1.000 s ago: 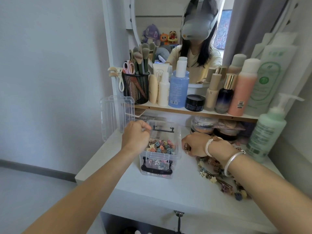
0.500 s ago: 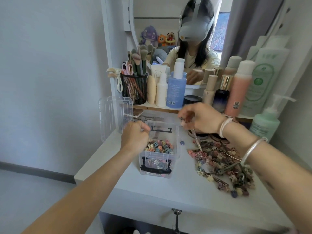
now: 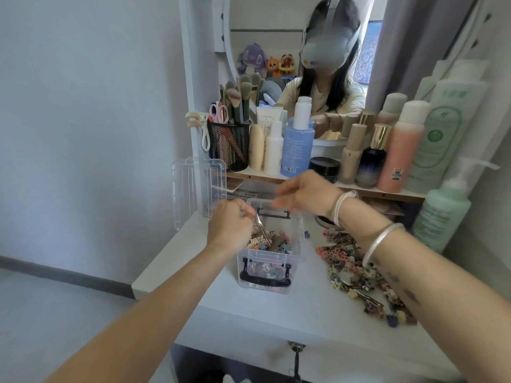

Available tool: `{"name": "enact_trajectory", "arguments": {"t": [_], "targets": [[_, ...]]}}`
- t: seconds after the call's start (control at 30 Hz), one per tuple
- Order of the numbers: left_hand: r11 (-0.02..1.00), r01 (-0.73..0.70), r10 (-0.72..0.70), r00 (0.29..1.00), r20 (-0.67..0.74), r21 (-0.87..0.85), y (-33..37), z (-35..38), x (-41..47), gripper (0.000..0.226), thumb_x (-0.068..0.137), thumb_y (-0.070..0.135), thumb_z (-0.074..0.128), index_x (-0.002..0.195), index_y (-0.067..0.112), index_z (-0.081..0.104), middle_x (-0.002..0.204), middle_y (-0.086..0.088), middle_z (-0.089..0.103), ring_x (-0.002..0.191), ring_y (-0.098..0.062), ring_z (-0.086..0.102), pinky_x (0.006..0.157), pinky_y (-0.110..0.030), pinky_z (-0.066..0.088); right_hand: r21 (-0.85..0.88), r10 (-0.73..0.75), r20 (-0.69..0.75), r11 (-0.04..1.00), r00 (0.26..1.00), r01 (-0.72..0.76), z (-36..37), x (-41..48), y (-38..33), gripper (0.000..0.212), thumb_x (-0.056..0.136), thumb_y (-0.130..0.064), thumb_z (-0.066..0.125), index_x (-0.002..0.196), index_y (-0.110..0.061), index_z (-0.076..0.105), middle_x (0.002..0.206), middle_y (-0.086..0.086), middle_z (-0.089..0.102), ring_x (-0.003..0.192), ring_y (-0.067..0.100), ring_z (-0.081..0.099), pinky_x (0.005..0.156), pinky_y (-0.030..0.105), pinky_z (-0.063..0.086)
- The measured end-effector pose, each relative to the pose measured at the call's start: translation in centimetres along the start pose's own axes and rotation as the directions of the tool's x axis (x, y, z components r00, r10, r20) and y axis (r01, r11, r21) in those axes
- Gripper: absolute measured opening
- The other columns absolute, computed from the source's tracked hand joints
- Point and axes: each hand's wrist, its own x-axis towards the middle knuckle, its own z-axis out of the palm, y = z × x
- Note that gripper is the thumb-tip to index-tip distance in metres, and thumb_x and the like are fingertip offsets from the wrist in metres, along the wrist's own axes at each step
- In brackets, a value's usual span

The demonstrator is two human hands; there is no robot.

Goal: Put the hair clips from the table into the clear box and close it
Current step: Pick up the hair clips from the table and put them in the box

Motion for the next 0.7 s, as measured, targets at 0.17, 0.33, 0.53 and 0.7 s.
{"name": "enact_trajectory", "arguments": {"t": [0.17,0.33,0.53,0.7], "targets": [[1.000,-0.007,0.007,1.000,-0.002,0.010,0.1,0.1,0.0,0.019,0.089,0.005,0.045,0.086,0.017,0.060,0.129,-0.010,0.053,0.106,-0.030,0.057,0.092,-0.036,0.044,-0.133,0.100,-0.085,0.985,0.991,-0.111,-2.0,0.1,3.8,0.016,0.082,0.000,0.061,0.096,-0.006,0.064,0.110,0.019,0.065,0.085,0.025,0.062,0.080,0.034,0.052],[0.999,-0.015,0.015,1.000,-0.010,0.029,0.2,0.0,0.0,0.020,0.089,0.005,0.046,0.083,0.020,0.058,0.130,-0.008,0.053,0.114,-0.026,0.053,0.099,-0.037,0.042,-0.642,0.163,0.225,0.767,0.961,0.019,0.8,-0.1,7.0,0.052,0.087,-0.015,0.055,0.137,-0.016,0.039,0.141,0.008,0.046,0.124,0.025,0.047,0.099,0.027,0.038],[0.999,-0.025,0.026,1.000,-0.008,0.039,0.2,0.0,0.0,0.021,0.089,0.005,0.047,0.080,0.022,0.056,0.128,-0.008,0.054,0.107,-0.033,0.058,0.096,-0.043,0.046,-0.685,0.062,0.184,0.724,0.981,0.083,1.4,-0.2,6.8,0.024,0.081,0.005,0.051,0.091,-0.008,0.069,0.102,0.009,0.068,0.097,0.024,0.062,0.069,0.018,0.037],[0.999,-0.017,0.017,1.000,-0.010,0.033,0.3,0.0,-0.1,0.019,0.089,0.005,0.046,0.082,0.020,0.056,0.131,-0.008,0.053,0.111,-0.030,0.055,0.099,-0.043,0.044,-0.224,-0.088,-0.199,0.974,0.976,0.042,-1.7,0.0,4.5,0.022,0.076,0.010,0.061,0.091,-0.003,0.071,0.080,0.004,0.067,0.072,0.008,0.060,0.074,0.016,0.044]]}}
